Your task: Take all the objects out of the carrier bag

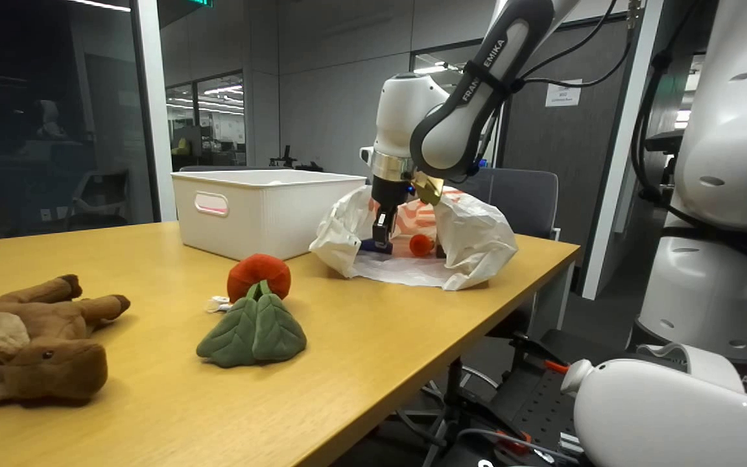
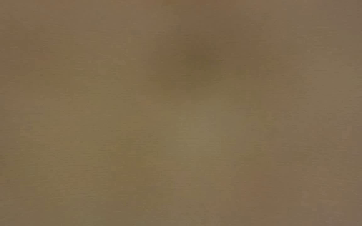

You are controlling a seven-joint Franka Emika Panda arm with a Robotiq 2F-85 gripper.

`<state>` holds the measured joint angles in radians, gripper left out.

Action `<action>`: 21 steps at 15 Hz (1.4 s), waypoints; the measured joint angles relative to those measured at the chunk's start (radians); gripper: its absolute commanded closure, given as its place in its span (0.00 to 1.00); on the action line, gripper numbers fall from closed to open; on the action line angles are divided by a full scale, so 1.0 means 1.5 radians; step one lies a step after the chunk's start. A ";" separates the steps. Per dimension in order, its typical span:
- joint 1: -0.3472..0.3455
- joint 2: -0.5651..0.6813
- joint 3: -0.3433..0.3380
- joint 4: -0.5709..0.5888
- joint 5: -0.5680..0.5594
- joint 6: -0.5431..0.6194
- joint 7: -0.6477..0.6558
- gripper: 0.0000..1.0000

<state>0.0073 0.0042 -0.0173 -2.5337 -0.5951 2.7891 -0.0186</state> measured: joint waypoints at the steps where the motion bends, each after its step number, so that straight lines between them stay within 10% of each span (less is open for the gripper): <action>1: 0.000 -0.003 0.000 0.000 0.005 -0.005 -0.002 0.95; 9: 0.024 -0.075 0.014 -0.003 0.337 -0.219 -0.296 0.96; 16: 0.009 -0.197 0.038 0.000 0.072 -0.343 -0.204 0.95; 21: 0.033 -0.237 0.049 0.022 0.111 -0.608 -0.280 0.95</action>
<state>0.0570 -0.3520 0.0567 -2.5012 -0.4292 1.8768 -0.4390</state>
